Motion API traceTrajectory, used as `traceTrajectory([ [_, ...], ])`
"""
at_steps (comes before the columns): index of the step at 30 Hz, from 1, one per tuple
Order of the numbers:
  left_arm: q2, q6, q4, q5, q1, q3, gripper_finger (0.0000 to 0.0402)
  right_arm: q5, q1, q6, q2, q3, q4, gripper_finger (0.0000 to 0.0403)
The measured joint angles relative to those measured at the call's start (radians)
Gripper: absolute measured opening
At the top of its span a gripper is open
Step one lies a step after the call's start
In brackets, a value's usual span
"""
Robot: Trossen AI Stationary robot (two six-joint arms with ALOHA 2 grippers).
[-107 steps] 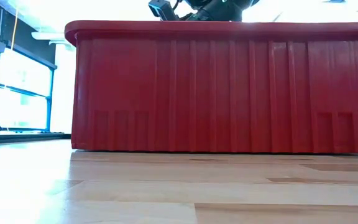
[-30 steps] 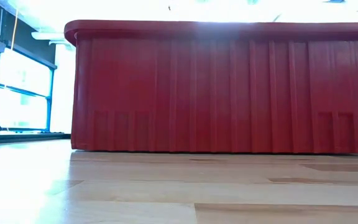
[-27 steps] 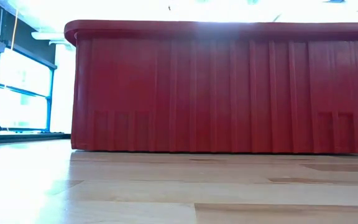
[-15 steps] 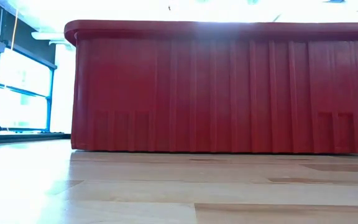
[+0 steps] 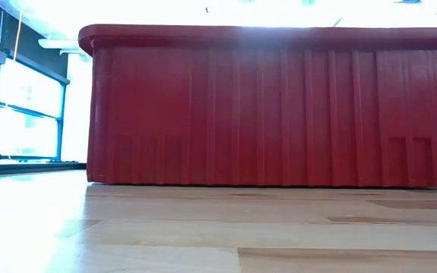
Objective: Pick and place slides into bin
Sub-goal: Put the green slide in the red bin
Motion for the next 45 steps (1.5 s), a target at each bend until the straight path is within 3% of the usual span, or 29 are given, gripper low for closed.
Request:
traceTrajectory([
  [10,-0.002,0.005,0.003,0.000,0.000,-0.047,0.0121,0.000,0.000,-0.002,0.000,0.000,0.000,0.0152],
  [17,0.001,0.031,0.007,-0.001,0.000,-0.006,0.0011,0.000,0.000,-0.002,0.000,0.000,0.000,0.0152],
  [28,0.001,0.022,-0.002,-0.013,0.000,0.132,0.0015,0.001,0.000,-0.002,0.000,0.000,0.000,0.0149],
  [34,0.001,0.044,-0.007,-0.033,0.000,0.138,0.0017,0.001,0.000,0.000,0.000,0.000,0.000,0.0152],
  [45,0.001,0.082,0.034,0.038,0.007,0.140,0.0025,0.001,0.000,-0.002,-0.001,0.000,0.000,0.0146],
])
